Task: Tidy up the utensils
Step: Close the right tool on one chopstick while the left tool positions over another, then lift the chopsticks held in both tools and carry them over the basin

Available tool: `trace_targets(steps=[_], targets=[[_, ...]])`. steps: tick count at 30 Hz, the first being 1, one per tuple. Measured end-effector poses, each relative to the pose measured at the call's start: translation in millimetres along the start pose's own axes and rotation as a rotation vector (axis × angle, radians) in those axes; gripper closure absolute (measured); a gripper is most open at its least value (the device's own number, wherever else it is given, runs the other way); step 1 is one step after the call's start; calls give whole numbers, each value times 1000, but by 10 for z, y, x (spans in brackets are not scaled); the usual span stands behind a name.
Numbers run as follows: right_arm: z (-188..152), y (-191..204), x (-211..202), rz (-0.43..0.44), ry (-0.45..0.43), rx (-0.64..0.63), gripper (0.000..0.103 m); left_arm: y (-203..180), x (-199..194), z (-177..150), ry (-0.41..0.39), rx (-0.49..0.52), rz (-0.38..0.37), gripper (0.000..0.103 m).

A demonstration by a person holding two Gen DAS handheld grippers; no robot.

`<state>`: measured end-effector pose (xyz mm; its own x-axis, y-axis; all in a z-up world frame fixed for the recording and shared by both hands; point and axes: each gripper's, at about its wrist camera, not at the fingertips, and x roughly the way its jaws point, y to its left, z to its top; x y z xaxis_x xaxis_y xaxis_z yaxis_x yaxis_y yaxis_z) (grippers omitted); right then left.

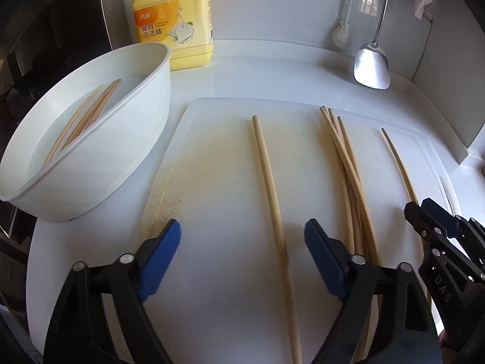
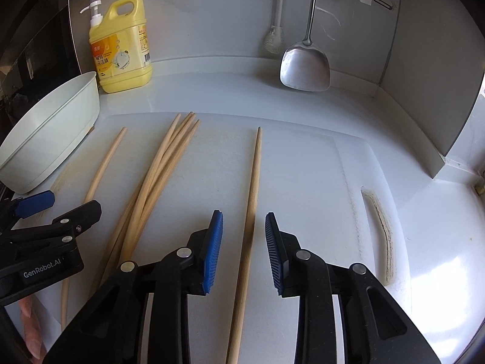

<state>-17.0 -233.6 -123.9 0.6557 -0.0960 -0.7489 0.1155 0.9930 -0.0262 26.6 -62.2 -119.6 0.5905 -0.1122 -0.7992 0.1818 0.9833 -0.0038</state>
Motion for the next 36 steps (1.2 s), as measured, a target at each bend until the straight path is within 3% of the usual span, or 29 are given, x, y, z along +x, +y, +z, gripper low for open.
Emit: trace_targets(steps=[4, 8, 24, 32, 36], targets=[[-16, 8, -8, 12, -11, -13, 82, -35, -51, -14, -20, 5, -7, 64], [-35, 11, -26, 17, -12, -7, 97, -82, -82, -34, -22, 18, -17, 95], [-2, -203, -291, 123, -15, 128, 97, 42, -350, -25, 19, -42, -95, 96], [317, -54, -777, 198, -55, 90, 97, 243, -913, 217, -8, -107, -90, 96], [523, 156, -994, 272, -85, 53, 97, 499, -1124, 300, -33, -161, -17, 96]])
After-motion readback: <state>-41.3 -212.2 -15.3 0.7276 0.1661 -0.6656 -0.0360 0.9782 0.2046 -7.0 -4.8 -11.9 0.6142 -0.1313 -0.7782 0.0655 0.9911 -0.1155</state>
